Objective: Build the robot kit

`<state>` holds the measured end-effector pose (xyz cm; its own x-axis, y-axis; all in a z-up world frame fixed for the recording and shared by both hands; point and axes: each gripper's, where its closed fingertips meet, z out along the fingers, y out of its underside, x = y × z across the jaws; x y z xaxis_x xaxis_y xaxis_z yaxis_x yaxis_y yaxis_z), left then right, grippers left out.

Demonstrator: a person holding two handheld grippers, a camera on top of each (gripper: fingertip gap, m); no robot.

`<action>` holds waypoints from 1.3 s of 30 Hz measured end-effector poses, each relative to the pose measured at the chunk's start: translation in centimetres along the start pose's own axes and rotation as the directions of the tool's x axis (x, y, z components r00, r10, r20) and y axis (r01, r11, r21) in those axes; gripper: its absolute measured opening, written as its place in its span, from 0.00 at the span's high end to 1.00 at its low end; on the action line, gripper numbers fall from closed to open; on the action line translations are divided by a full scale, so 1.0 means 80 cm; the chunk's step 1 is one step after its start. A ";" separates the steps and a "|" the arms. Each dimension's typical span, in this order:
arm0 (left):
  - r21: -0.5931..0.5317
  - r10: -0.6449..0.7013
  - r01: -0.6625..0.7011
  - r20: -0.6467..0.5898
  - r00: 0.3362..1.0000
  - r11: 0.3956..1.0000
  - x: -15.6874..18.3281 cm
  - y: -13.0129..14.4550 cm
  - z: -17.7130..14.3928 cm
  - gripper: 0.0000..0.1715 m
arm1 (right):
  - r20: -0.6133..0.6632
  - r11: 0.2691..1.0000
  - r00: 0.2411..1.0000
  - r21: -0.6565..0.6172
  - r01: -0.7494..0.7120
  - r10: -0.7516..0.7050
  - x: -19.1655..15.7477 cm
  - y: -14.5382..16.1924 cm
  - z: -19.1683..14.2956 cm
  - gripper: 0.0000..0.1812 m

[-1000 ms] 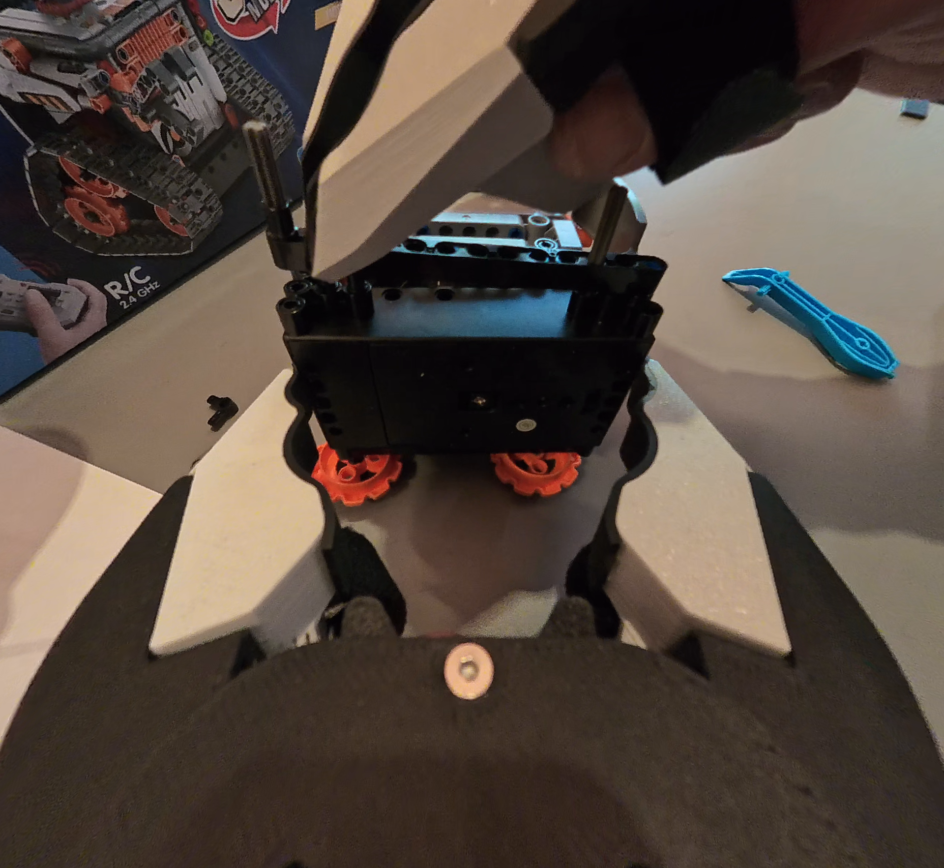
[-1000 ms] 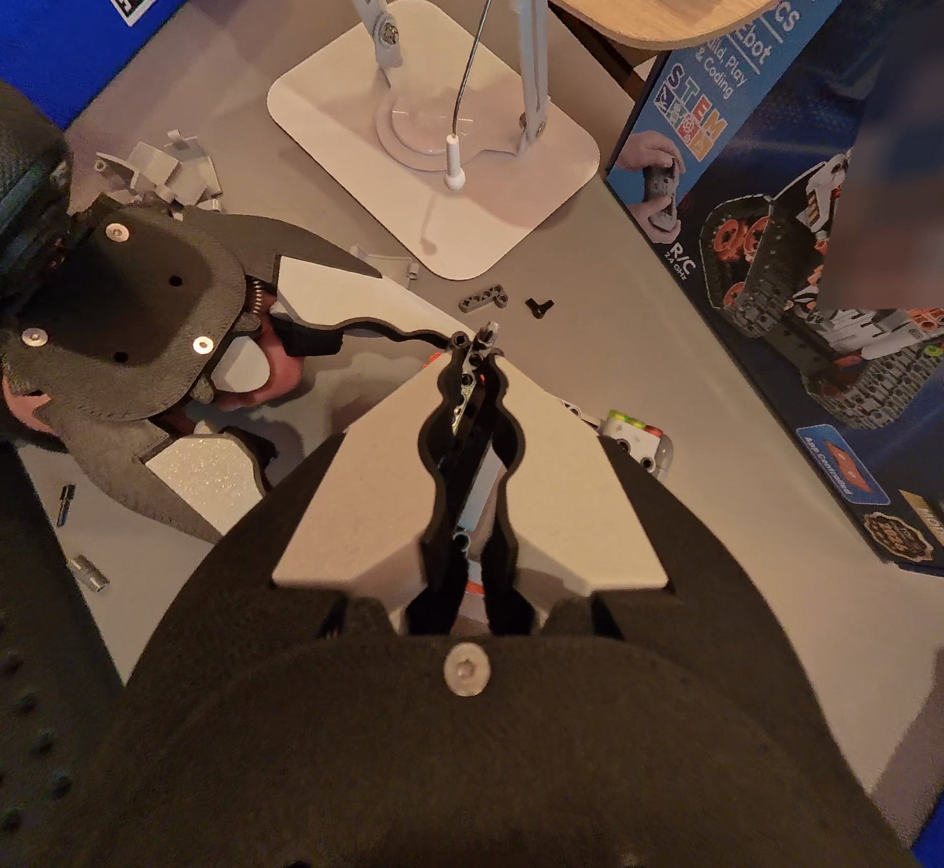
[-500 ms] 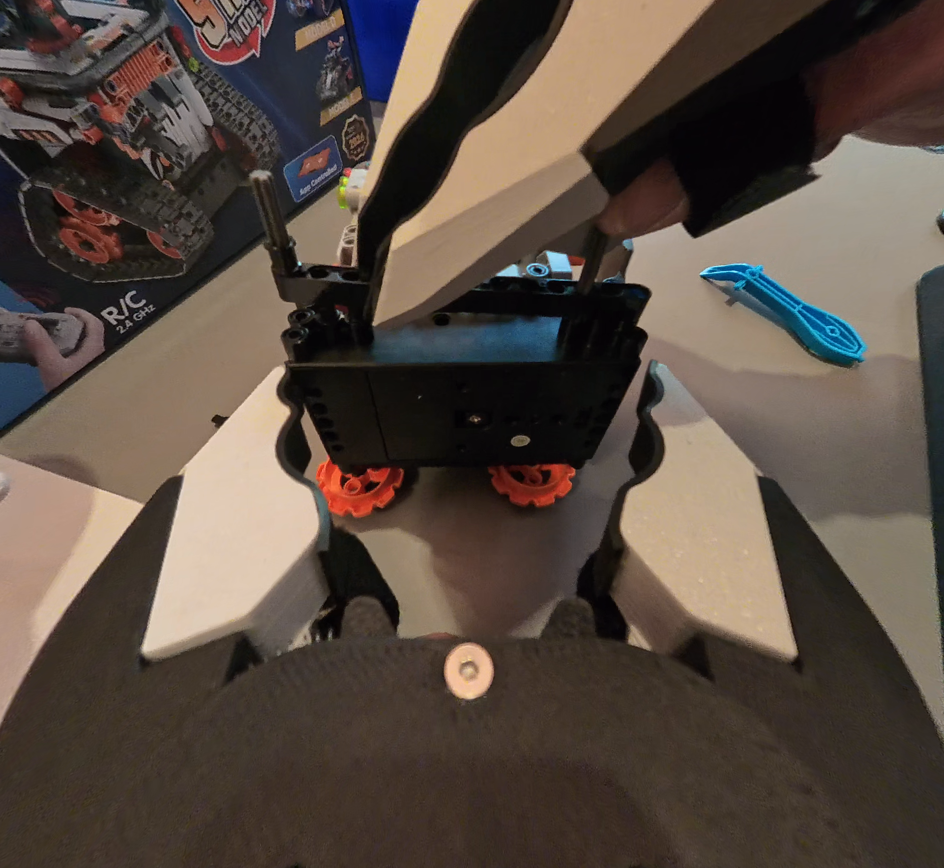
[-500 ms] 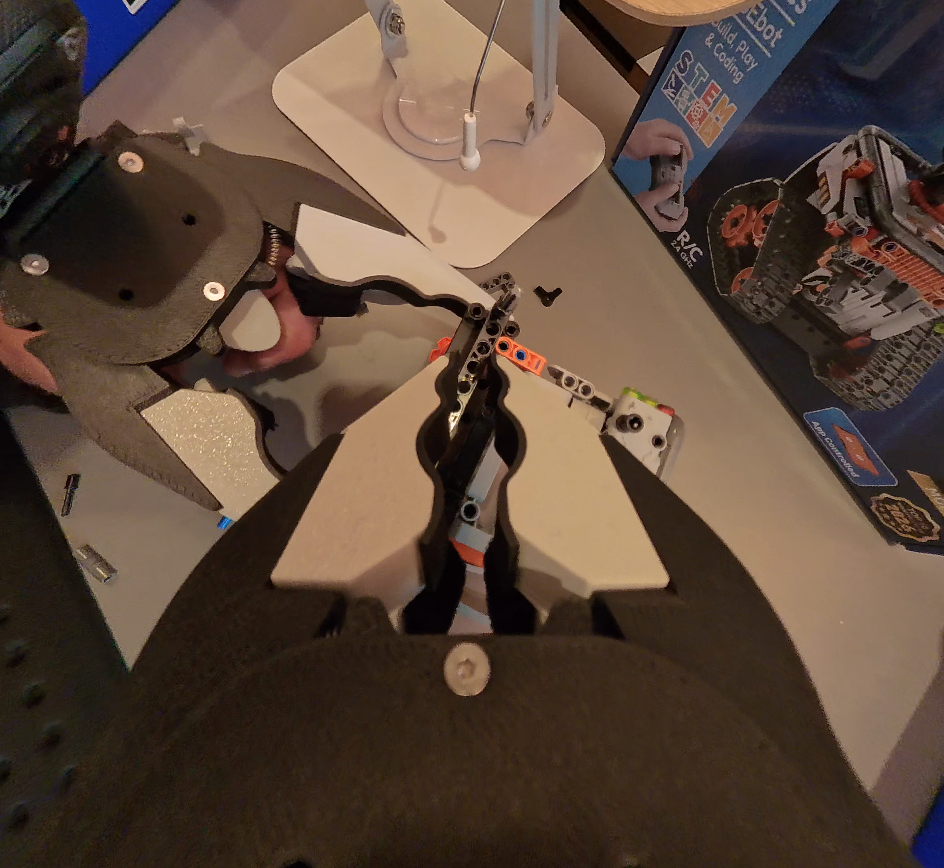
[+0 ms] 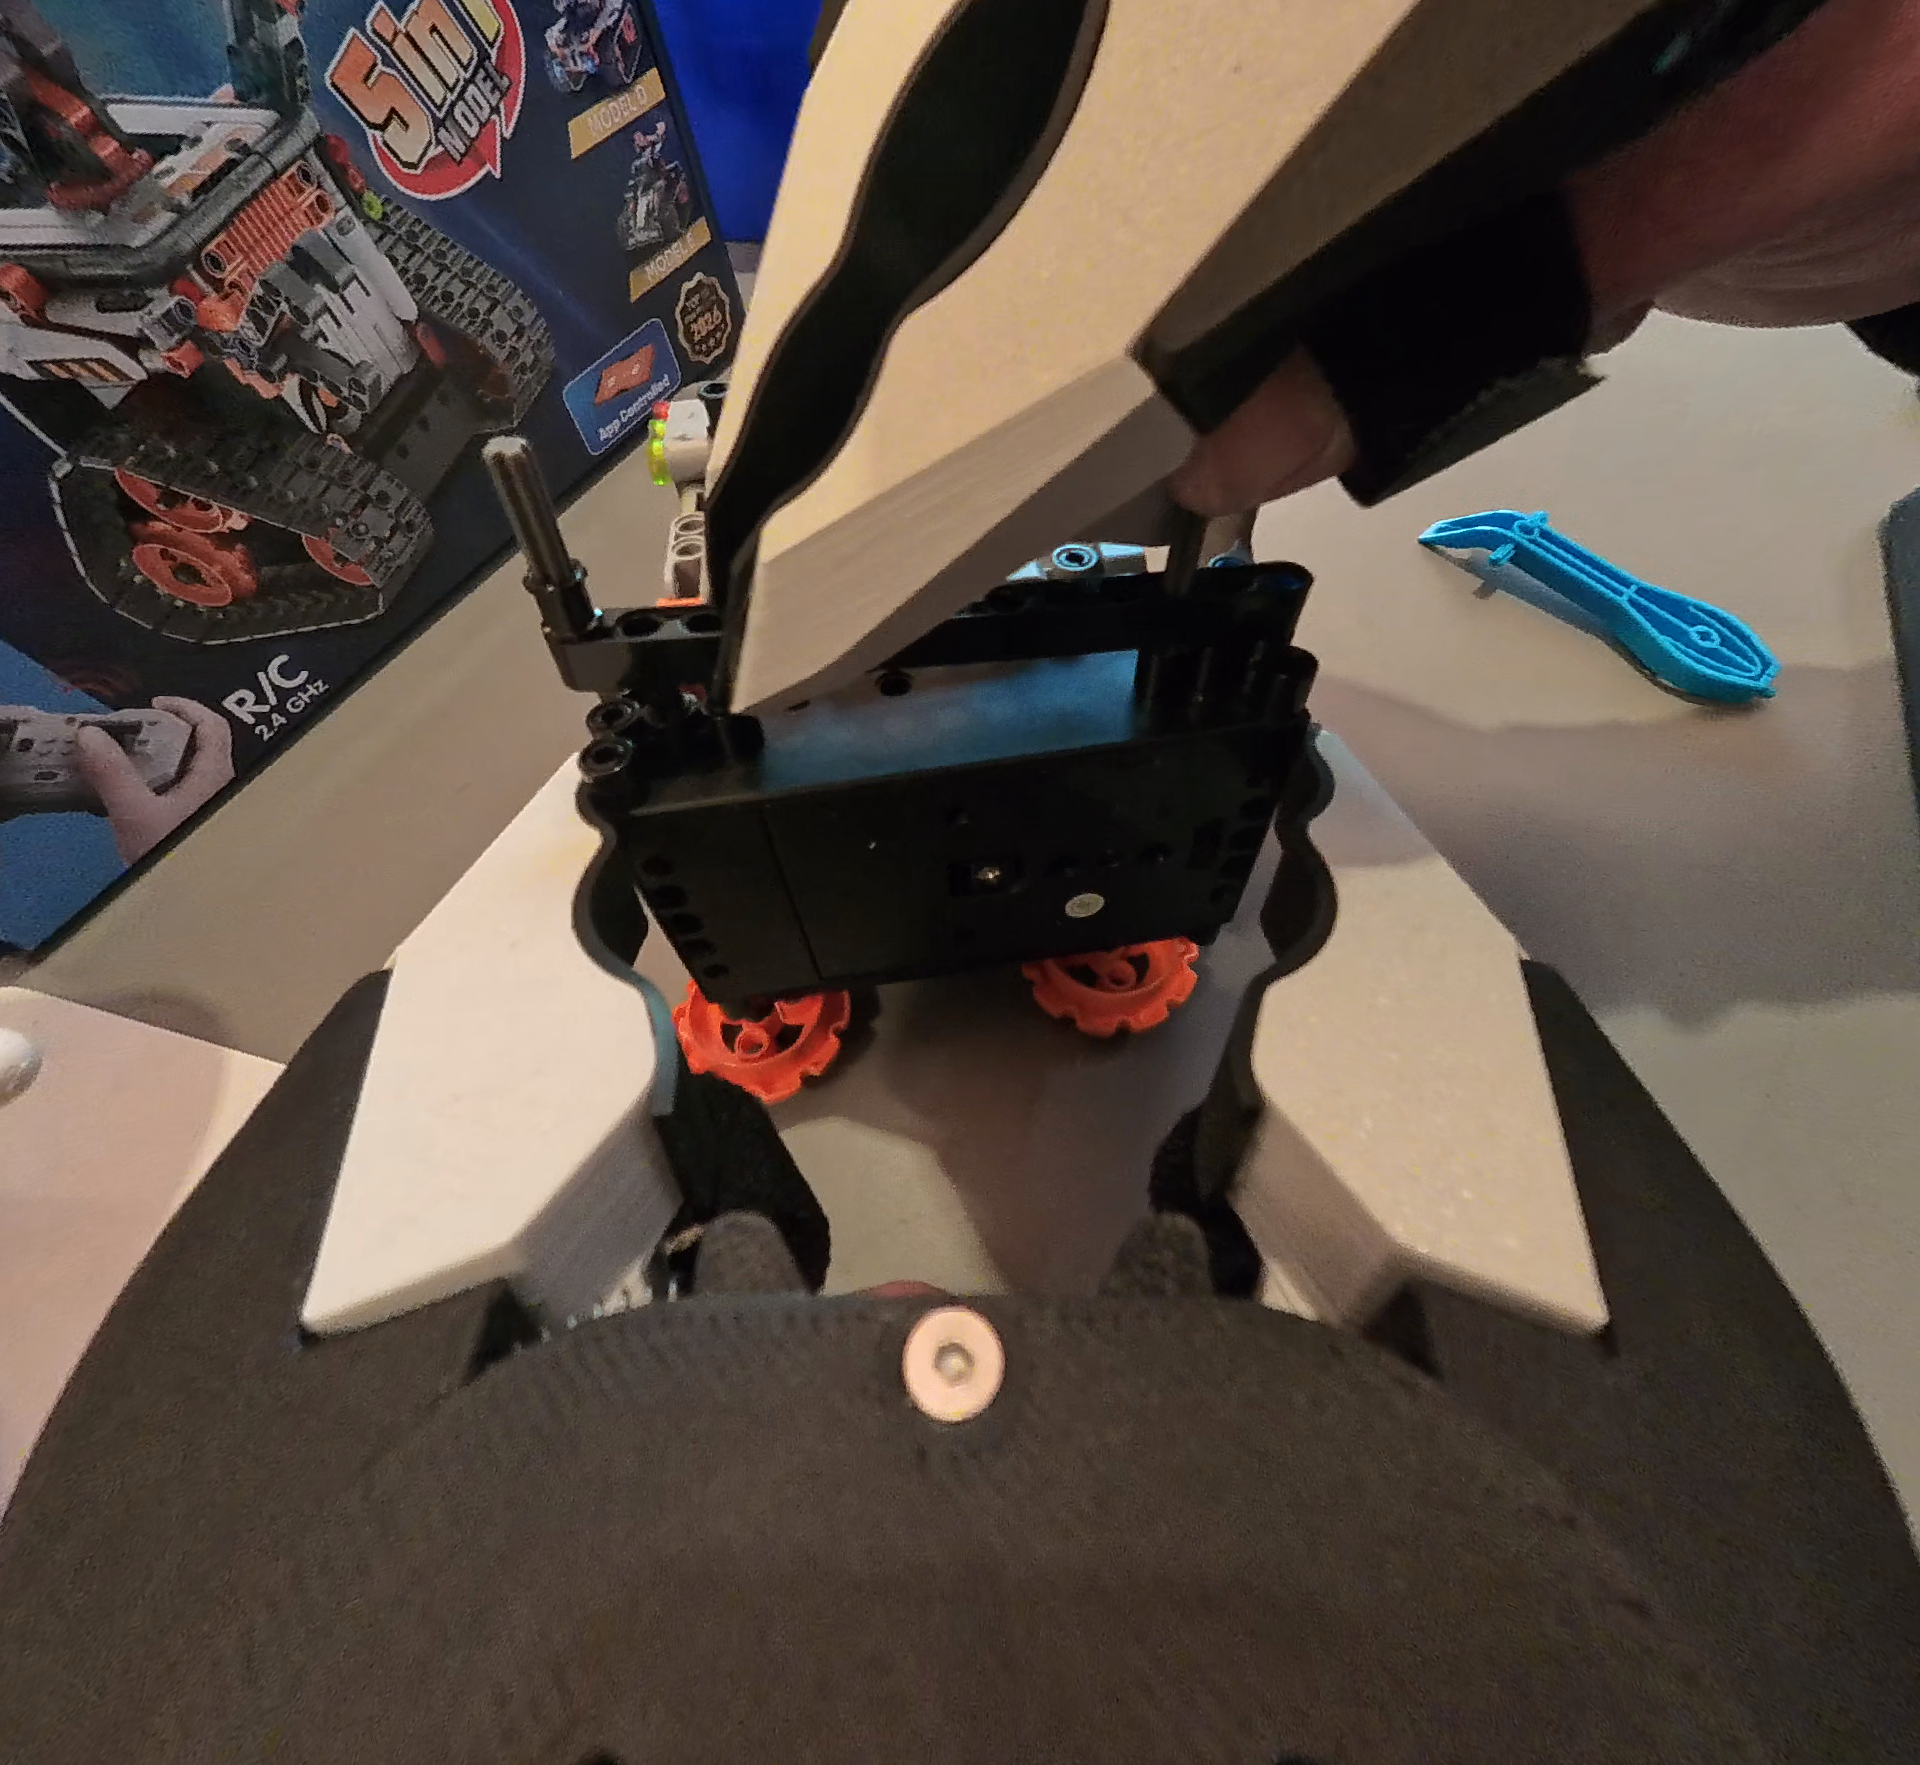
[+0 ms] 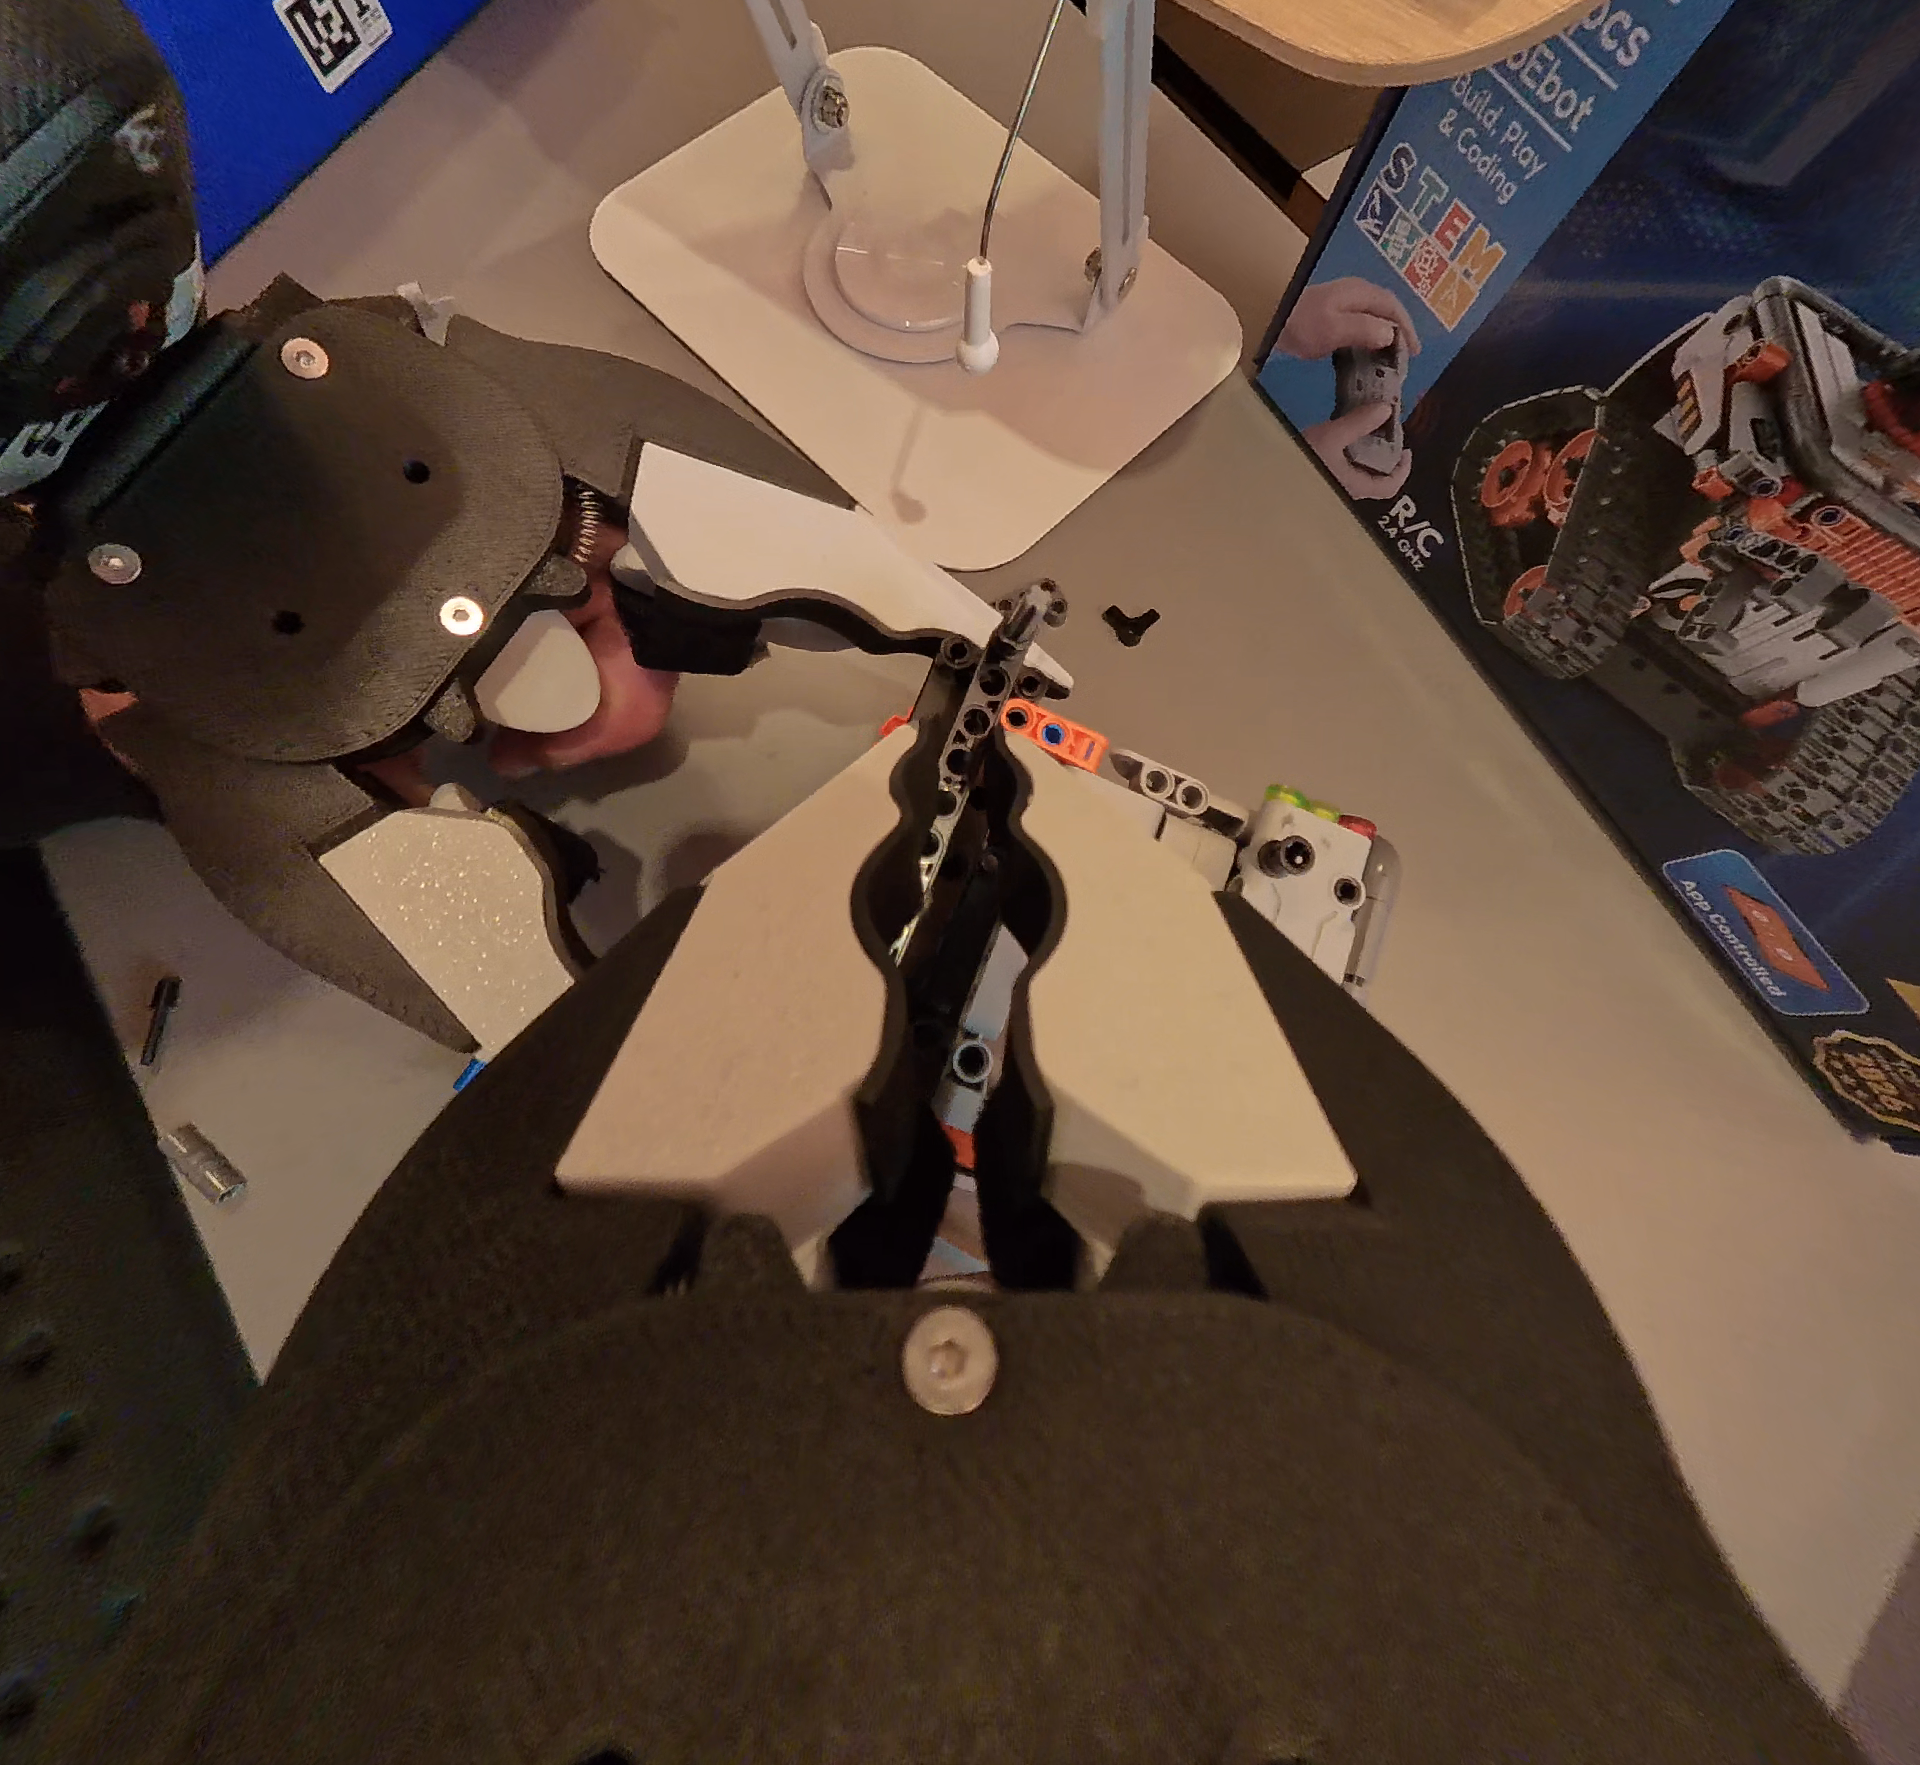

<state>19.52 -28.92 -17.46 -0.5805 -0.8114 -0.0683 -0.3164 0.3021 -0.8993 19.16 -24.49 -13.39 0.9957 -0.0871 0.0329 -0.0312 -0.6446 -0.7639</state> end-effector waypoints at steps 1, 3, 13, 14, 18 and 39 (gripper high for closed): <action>-0.002 0.007 -0.007 0.002 1.000 1.000 0.000 0.000 0.000 0.29 | -0.001 1.000 1.000 0.000 0.004 -0.004 0.000 0.000 0.000 0.97; -0.008 0.008 -0.008 0.014 1.000 1.000 0.000 0.001 0.000 0.29 | 0.011 1.000 1.000 -0.006 0.003 -0.003 0.000 0.000 0.000 0.97; -0.015 0.022 -0.022 0.022 1.000 1.000 0.005 0.002 0.000 0.29 | 0.049 0.998 0.999 -0.059 0.014 -0.012 -0.004 0.009 0.001 0.97; -0.012 0.022 -0.022 0.016 1.000 1.000 0.005 0.003 -0.001 0.29 | 0.054 0.999 0.998 -0.051 0.009 -0.007 -0.004 0.009 0.000 0.96; -0.003 0.043 -0.043 0.002 0.999 0.999 0.008 0.001 0.000 0.28 | 0.048 1.000 0.999 0.001 -0.007 0.007 0.004 -0.004 -0.021 0.92; -0.089 -0.097 0.097 -0.001 0.995 0.991 0.014 0.013 -0.016 0.36 | 0.245 0.889 0.863 0.007 -0.458 0.443 0.059 0.093 -0.060 0.80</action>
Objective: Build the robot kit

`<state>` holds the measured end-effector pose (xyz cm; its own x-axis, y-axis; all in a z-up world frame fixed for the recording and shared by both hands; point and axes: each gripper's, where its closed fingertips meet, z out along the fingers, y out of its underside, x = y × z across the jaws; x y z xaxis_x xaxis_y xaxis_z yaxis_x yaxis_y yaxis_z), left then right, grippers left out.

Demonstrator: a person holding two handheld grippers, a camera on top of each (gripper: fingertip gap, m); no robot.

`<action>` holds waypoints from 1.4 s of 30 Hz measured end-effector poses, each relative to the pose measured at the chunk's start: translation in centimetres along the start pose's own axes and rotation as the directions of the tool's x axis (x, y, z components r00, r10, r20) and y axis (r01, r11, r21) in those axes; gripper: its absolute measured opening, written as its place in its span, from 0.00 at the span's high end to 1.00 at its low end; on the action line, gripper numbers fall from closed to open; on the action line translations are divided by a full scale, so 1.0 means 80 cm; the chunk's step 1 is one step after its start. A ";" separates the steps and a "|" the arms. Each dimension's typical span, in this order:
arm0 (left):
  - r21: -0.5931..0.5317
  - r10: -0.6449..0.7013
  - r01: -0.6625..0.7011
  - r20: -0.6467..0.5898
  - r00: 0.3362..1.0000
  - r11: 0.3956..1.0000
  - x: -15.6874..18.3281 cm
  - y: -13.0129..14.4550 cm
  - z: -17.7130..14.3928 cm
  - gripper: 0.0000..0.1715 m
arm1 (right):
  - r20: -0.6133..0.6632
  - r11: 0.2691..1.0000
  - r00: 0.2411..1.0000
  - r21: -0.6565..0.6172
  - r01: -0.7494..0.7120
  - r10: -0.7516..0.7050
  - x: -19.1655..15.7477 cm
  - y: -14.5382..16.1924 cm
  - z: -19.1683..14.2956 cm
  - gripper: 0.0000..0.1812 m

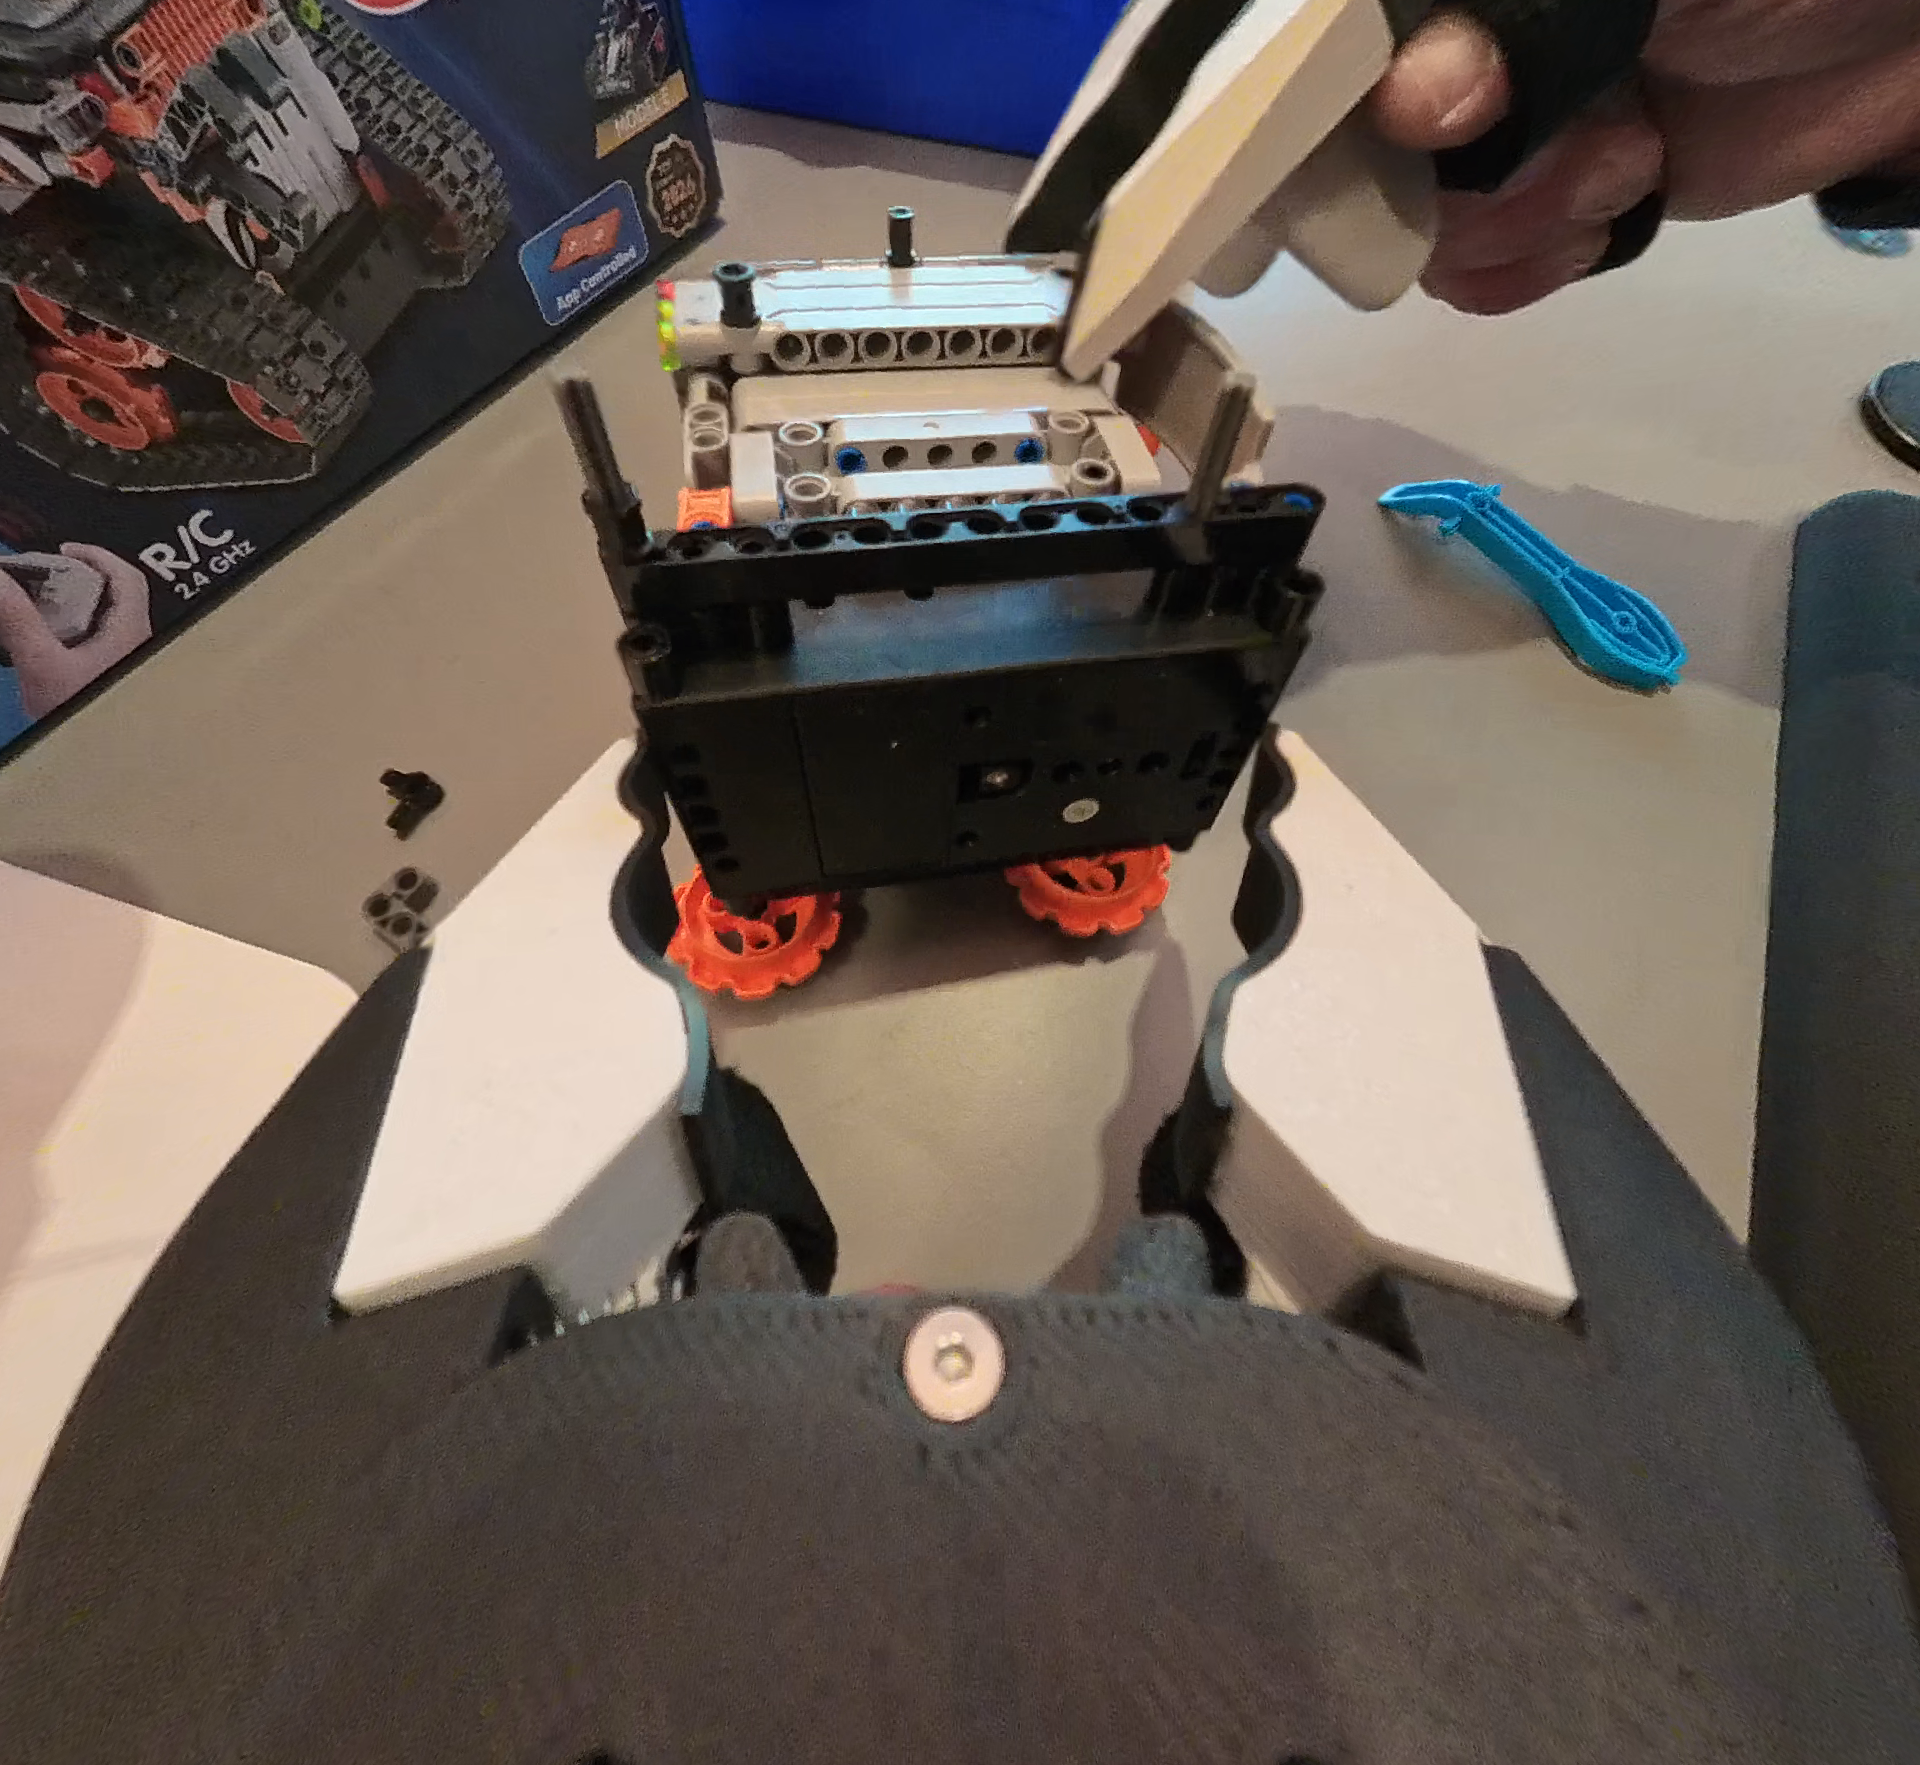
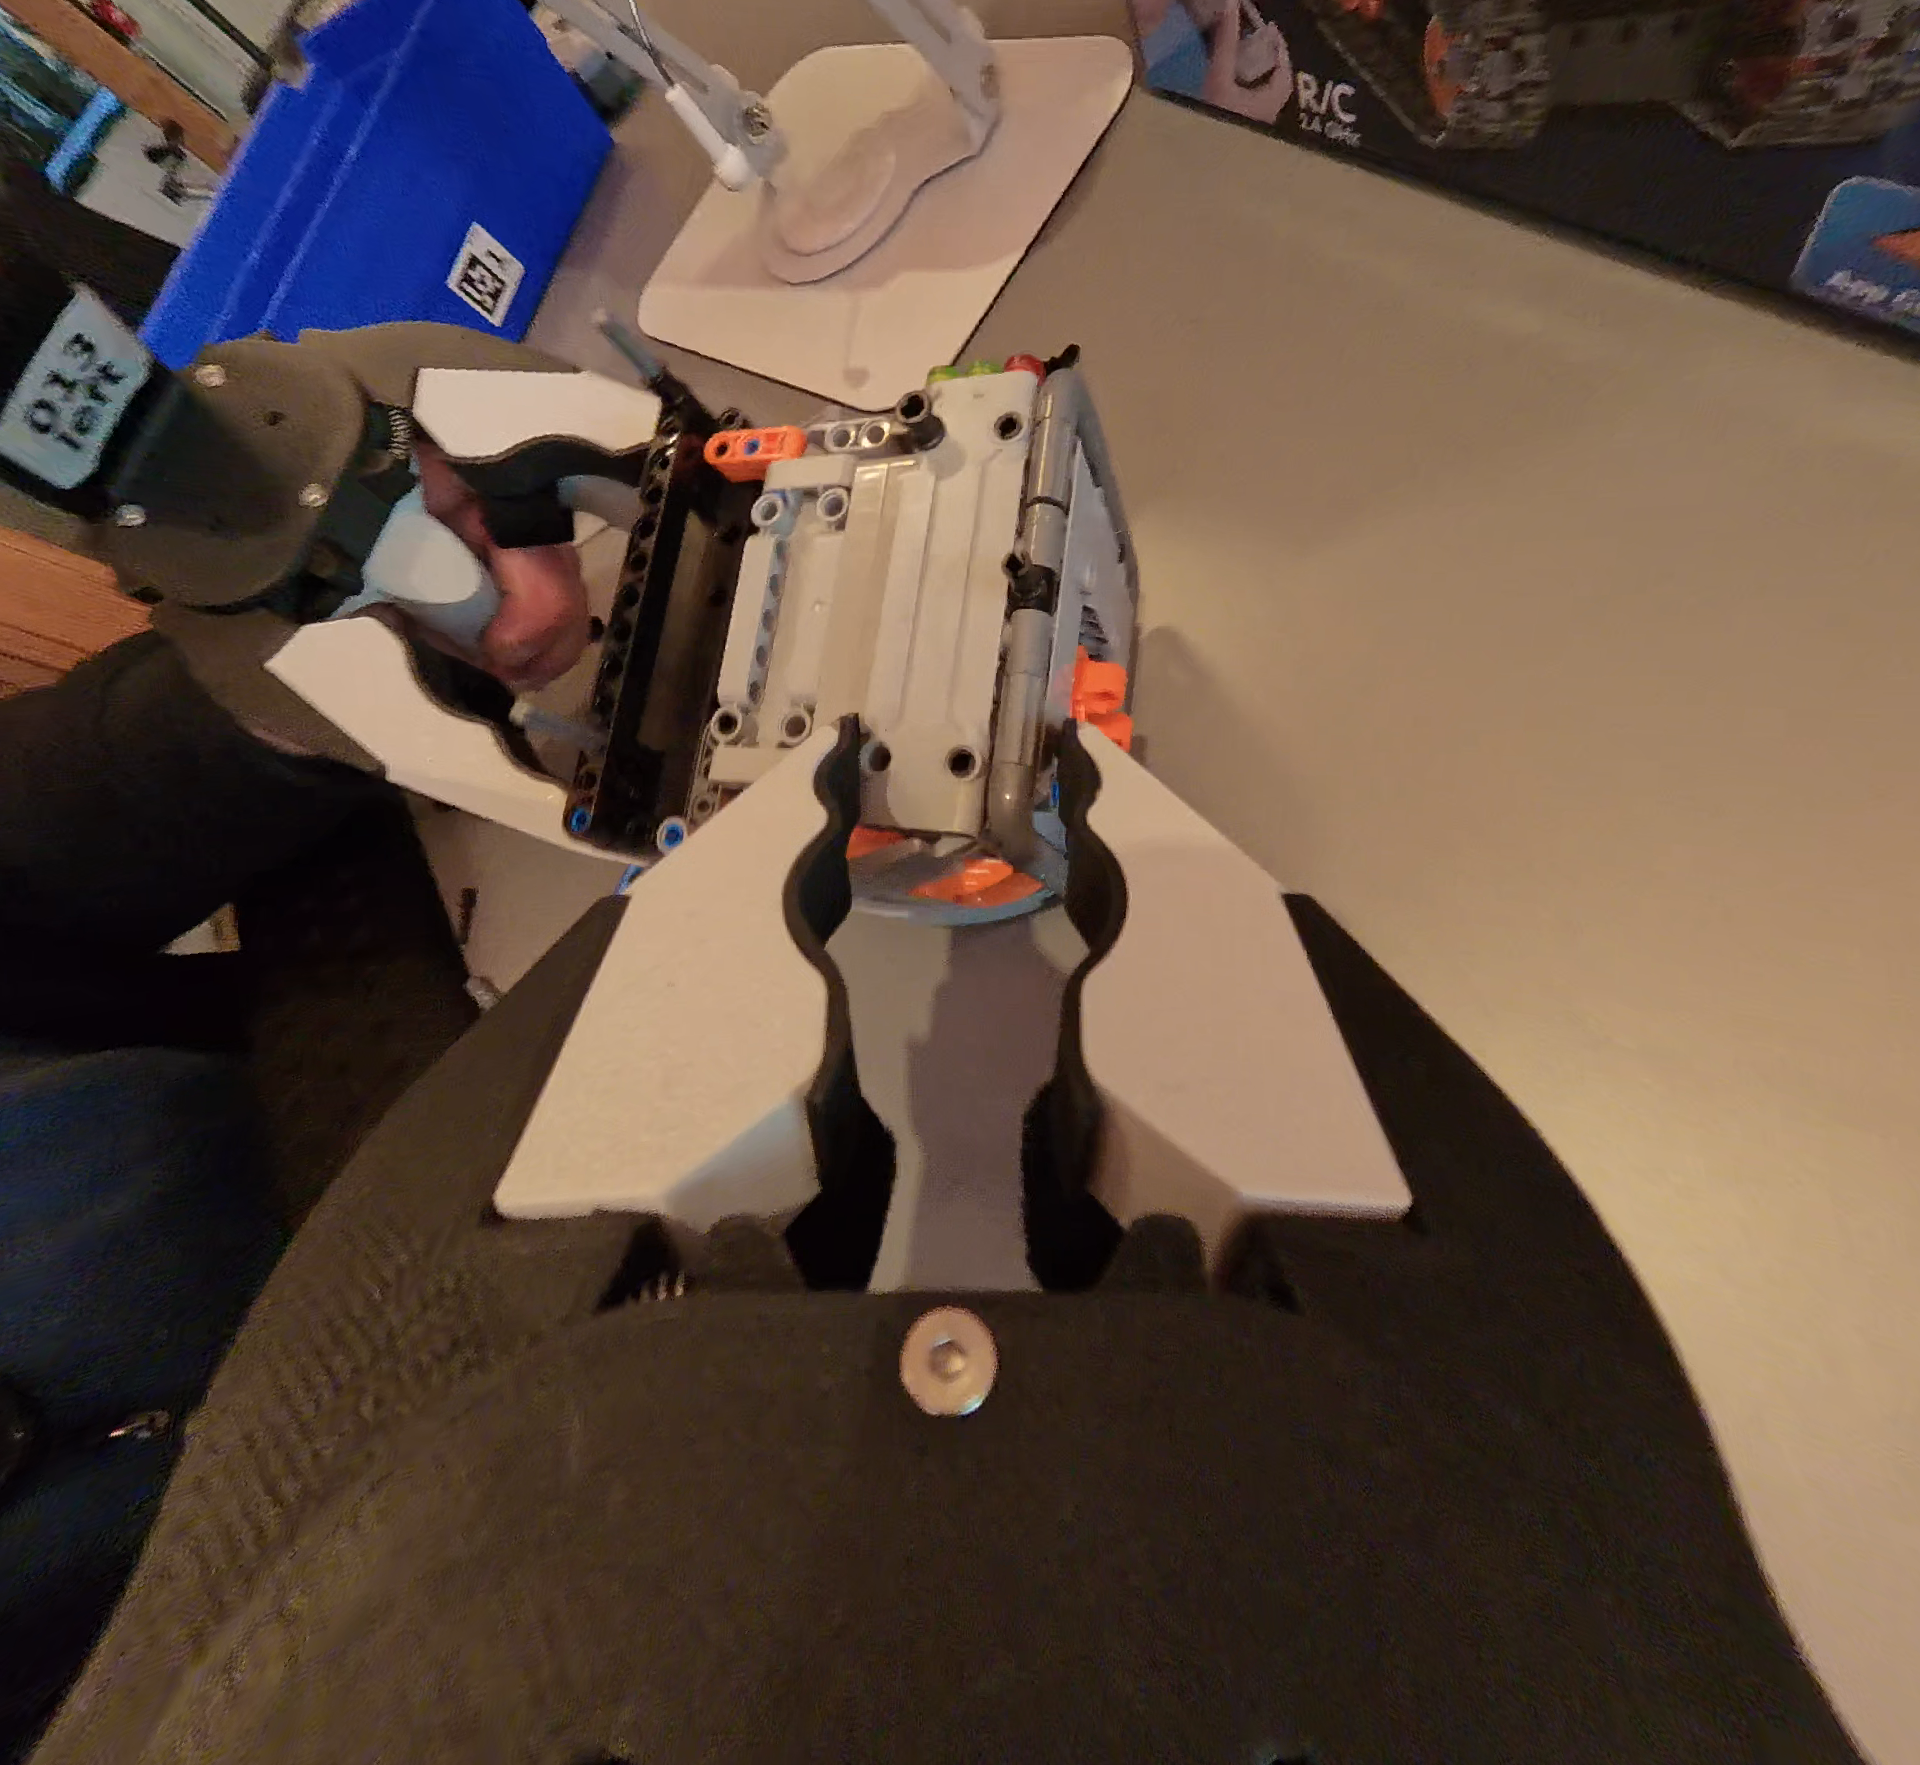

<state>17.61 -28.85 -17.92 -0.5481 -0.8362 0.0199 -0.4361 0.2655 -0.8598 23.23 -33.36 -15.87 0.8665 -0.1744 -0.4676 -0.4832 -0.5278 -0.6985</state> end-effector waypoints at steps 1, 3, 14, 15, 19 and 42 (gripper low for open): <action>0.000 -0.013 0.013 0.010 1.000 1.000 0.004 -0.002 0.001 0.38 | -0.006 1.000 1.000 -0.004 0.014 -0.014 0.003 -0.002 -0.001 0.80; 0.000 -0.049 0.049 0.027 0.998 0.999 0.015 -0.004 0.008 0.36 | 0.009 1.000 1.000 -0.016 0.025 -0.025 0.008 -0.006 -0.001 0.81; 0.016 -0.137 0.139 -0.057 0.989 0.990 0.031 -0.012 -0.003 0.43 | -0.051 0.992 0.993 0.058 0.108 -0.105 0.019 -0.033 -0.047 0.75; 0.020 -0.144 0.146 -0.091 0.985 0.989 0.035 -0.013 -0.004 0.46 | -0.066 0.993 0.994 0.074 0.093 -0.088 0.019 -0.028 -0.055 0.75; -0.005 -0.149 0.150 -0.137 0.979 0.989 0.052 -0.007 0.003 0.43 | -0.040 0.996 0.999 0.088 0.007 -0.003 0.012 0.005 -0.057 0.75; -0.223 -0.083 0.111 0.129 0.988 0.968 0.006 0.085 -0.102 0.57 | -0.065 0.928 0.937 0.132 0.349 -0.343 -0.120 0.051 -0.048 0.82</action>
<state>8.51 -23.54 -19.62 -0.4128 -0.9105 0.0254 -0.6424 0.2713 -0.7167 13.43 -37.07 -12.17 0.9860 -0.0365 -0.1630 -0.1623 -0.4411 -0.8827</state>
